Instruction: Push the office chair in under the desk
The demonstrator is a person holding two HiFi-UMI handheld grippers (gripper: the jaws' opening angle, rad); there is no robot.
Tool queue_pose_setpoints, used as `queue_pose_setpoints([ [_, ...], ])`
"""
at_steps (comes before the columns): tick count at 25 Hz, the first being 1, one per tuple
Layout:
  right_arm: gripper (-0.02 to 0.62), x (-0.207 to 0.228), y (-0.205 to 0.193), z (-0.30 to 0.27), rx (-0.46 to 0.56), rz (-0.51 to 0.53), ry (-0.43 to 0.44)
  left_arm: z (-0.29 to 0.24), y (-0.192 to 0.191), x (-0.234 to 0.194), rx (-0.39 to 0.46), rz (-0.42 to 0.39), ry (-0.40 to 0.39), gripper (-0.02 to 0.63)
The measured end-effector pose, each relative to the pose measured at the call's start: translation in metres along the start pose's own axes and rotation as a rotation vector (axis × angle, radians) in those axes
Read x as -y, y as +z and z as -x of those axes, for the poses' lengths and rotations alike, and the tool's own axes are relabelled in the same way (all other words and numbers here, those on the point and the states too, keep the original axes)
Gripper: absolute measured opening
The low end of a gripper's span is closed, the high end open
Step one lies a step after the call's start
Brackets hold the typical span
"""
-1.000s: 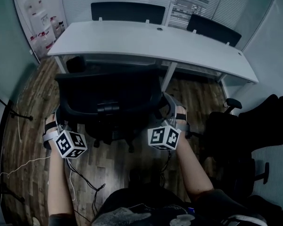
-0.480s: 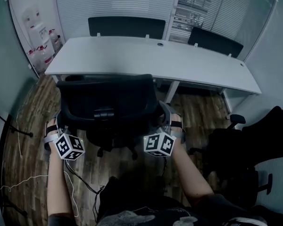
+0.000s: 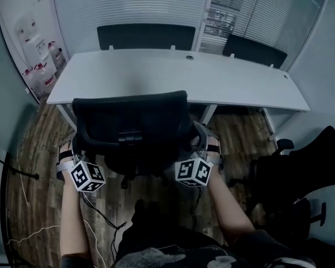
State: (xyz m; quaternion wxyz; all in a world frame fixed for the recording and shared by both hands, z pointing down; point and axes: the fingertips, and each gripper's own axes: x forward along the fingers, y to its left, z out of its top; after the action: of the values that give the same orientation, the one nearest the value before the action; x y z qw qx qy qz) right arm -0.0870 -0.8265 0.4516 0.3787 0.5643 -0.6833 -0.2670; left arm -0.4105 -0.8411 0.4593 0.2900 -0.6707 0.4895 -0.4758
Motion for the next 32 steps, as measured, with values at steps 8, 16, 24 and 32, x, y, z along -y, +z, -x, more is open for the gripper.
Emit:
queue_pose_setpoints([
  [8,0.291,0.003,0.012,-0.052,-0.036,-0.007,-0.027,-0.059,-0.005,-0.025,0.073,-0.026,-0.013,0.264],
  [16,0.291,0.006,0.028,-0.101,-0.076,-0.012,-0.051,-0.110,-0.013,-0.053,0.137,-0.049,-0.024,0.261],
  [24,0.291,0.005,0.032,-0.131,-0.099,-0.020,-0.082,-0.151,-0.015,-0.066,0.175,-0.064,-0.026,0.258],
  [32,0.291,0.006,0.049,-0.164,-0.115,-0.020,-0.091,-0.189,-0.025,-0.088,0.180,-0.068,-0.049,0.259],
])
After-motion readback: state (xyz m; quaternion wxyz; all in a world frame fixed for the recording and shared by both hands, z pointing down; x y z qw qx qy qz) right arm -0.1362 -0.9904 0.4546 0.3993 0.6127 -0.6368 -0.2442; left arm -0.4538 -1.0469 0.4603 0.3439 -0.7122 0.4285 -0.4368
